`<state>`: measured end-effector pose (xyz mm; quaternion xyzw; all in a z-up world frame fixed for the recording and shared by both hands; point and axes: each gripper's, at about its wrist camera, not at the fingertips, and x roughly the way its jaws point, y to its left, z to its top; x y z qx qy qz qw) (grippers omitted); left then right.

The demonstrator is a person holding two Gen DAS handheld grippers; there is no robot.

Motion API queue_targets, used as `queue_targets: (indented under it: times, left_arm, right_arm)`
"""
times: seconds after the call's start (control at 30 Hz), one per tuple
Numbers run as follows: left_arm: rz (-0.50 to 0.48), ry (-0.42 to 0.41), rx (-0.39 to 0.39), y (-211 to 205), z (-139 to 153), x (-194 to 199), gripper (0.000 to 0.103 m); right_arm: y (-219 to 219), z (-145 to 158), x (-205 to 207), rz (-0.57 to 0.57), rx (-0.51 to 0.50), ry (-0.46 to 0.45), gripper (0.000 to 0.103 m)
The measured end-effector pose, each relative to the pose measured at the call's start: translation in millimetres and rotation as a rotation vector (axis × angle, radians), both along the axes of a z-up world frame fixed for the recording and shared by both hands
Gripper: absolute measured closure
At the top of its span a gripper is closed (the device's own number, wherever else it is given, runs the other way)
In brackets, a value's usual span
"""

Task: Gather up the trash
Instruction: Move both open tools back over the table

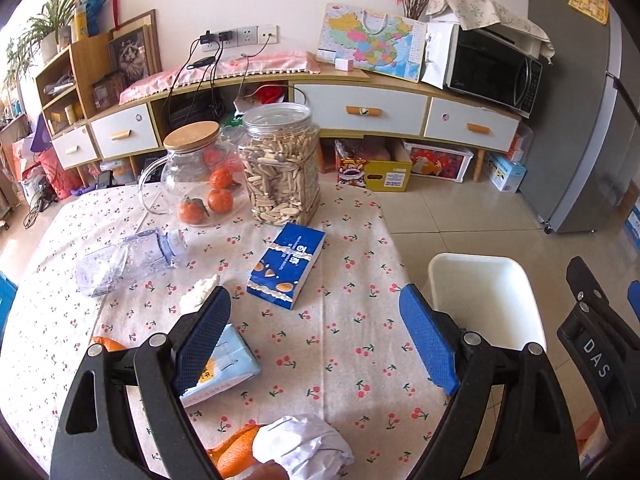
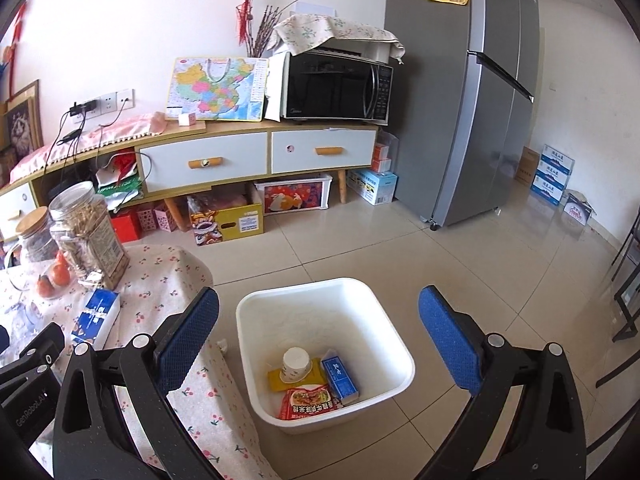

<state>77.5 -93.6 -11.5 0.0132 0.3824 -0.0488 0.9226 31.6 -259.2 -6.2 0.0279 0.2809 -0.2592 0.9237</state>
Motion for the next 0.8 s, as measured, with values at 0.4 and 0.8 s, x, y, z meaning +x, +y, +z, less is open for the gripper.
queue_targets:
  times: [0.4,0.8]
  left_arm:
    - [0.117,0.027,-0.002,69.4,-8.8,2.0,0.019]
    - [0.229,0.081,0.043,132.3,-25.4,3.3,0.019]
  right_arm:
    - [65.0,-8.5,16.1,0.115,-0.023,0.008,0.007]
    - [120.2,-17.8,31.3,0.229,-0.003,0.028,0.007]
